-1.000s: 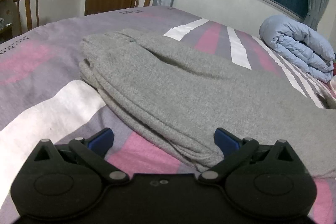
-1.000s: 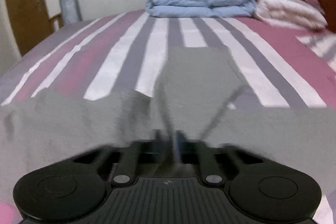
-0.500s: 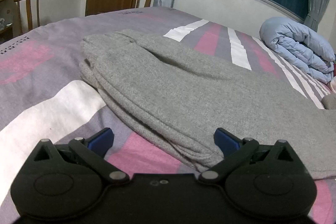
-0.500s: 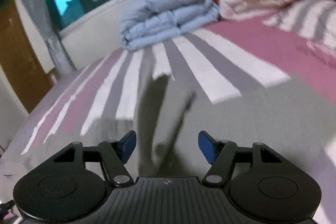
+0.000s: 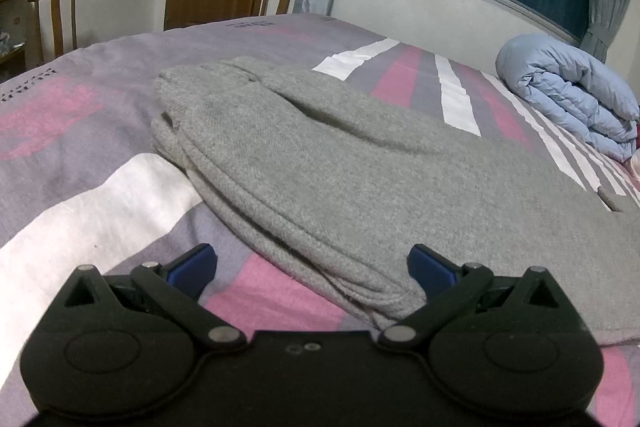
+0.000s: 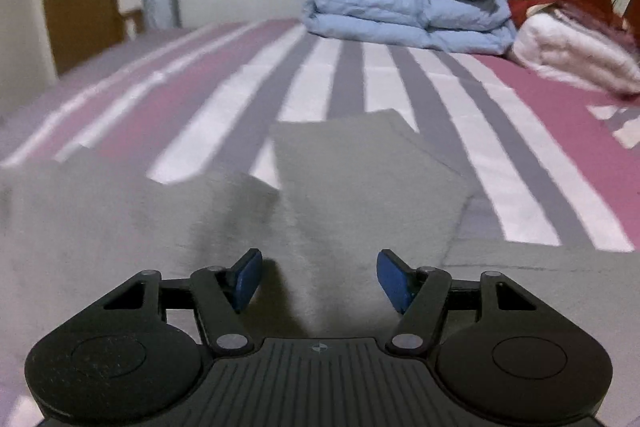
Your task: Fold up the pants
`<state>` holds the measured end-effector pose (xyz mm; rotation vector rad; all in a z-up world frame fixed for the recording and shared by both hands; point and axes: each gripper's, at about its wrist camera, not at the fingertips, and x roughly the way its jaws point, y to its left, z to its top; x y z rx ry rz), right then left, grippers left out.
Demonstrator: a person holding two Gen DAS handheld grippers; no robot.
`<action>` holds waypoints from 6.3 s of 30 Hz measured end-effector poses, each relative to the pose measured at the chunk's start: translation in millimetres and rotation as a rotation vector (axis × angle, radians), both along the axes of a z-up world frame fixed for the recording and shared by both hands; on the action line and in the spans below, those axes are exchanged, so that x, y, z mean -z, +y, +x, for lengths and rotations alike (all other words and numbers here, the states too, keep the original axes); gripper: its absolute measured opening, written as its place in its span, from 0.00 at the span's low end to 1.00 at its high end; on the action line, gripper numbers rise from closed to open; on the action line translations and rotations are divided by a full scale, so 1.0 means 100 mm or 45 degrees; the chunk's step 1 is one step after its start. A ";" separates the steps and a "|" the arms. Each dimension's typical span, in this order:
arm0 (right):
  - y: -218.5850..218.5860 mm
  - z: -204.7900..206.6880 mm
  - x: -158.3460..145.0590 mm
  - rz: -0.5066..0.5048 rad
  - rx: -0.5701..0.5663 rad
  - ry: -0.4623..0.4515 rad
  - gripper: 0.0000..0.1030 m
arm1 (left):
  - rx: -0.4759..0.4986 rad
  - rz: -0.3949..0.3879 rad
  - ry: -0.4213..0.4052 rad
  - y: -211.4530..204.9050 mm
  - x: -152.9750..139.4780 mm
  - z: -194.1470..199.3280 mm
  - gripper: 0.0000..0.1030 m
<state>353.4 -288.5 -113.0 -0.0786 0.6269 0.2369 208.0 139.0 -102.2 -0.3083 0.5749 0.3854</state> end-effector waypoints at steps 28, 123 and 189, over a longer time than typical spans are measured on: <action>-1.06 -0.97 -0.07 0.101 0.128 -0.179 0.56 | 0.004 -0.010 -0.013 0.01 0.01 -0.02 0.94; -3.05 -1.28 0.62 1.332 0.800 -0.068 0.08 | -0.037 -0.044 -0.021 0.07 -0.09 -0.05 0.94; -2.98 -1.20 0.73 1.425 0.809 0.026 0.09 | 0.141 0.099 -0.050 -0.16 -0.11 0.22 0.83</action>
